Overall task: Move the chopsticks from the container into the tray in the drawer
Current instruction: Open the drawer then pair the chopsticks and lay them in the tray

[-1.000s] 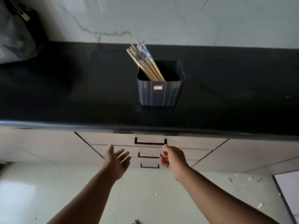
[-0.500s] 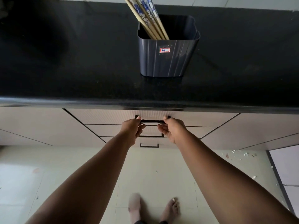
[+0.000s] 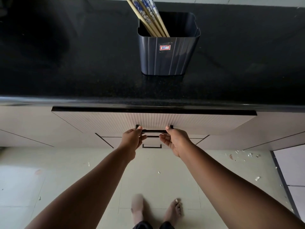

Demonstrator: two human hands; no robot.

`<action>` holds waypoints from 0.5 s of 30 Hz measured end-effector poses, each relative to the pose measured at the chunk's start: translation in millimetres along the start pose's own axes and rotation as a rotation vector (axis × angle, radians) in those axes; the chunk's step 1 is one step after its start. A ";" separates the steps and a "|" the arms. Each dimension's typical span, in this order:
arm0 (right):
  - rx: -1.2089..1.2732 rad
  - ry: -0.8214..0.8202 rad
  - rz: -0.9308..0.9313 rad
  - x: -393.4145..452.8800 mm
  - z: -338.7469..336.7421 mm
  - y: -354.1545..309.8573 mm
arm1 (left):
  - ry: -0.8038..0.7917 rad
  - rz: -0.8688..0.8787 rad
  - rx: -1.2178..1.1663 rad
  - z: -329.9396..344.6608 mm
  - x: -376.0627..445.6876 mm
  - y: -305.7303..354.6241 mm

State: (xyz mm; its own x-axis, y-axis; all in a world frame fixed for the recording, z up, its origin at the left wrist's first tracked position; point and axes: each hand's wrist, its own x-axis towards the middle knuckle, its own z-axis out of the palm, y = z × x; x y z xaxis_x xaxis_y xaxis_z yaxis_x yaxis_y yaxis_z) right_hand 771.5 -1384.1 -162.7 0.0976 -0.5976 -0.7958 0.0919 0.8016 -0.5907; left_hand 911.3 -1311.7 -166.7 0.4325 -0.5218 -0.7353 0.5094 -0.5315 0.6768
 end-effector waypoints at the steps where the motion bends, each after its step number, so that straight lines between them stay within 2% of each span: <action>1: -0.001 0.005 0.004 -2.8 -1.0 2.2 | 0.000 0.000 0.002 -1.4 -3.0 -2.6; 4: -0.014 0.002 0.048 -18.8 -9.5 15.1 | -0.009 0.003 0.029 -10.0 -20.1 -14.5; 6: -0.084 0.010 0.076 -38.2 -19.0 26.5 | -0.021 0.021 0.164 -19.8 -37.9 -23.0; 7: -0.216 0.038 0.055 -51.1 -24.4 30.9 | -0.031 0.052 0.330 -25.9 -48.3 -25.4; 8: -0.447 0.062 0.003 -65.5 -31.3 34.3 | -0.062 0.092 0.594 -33.9 -58.5 -25.0; 10: -1.016 0.049 -0.116 -98.5 -48.8 36.9 | -0.147 0.146 1.215 -56.1 -82.8 -17.3; 11: -1.228 0.019 -0.199 -115.1 -58.5 38.6 | -0.204 0.199 1.400 -68.4 -97.0 -9.8; 12: -1.354 0.015 -0.339 -132.3 -66.6 37.5 | -0.251 0.317 1.458 -78.8 -111.4 0.1; 14: -1.393 0.089 -0.774 -165.0 -75.5 23.7 | -0.247 0.659 1.343 -89.7 -143.3 21.8; 15: -1.367 0.114 -1.013 -173.5 -79.3 18.4 | -0.177 0.867 1.325 -93.2 -150.5 24.0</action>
State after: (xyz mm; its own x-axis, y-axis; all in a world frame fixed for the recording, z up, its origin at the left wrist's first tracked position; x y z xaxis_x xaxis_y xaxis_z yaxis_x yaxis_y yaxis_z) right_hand 677.7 -1264.4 -46.0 0.4678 -0.8835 -0.0262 -0.7921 -0.4059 -0.4560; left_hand 927.8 -1183.7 -43.2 0.0985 -0.9789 -0.1789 -0.8538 -0.1755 0.4901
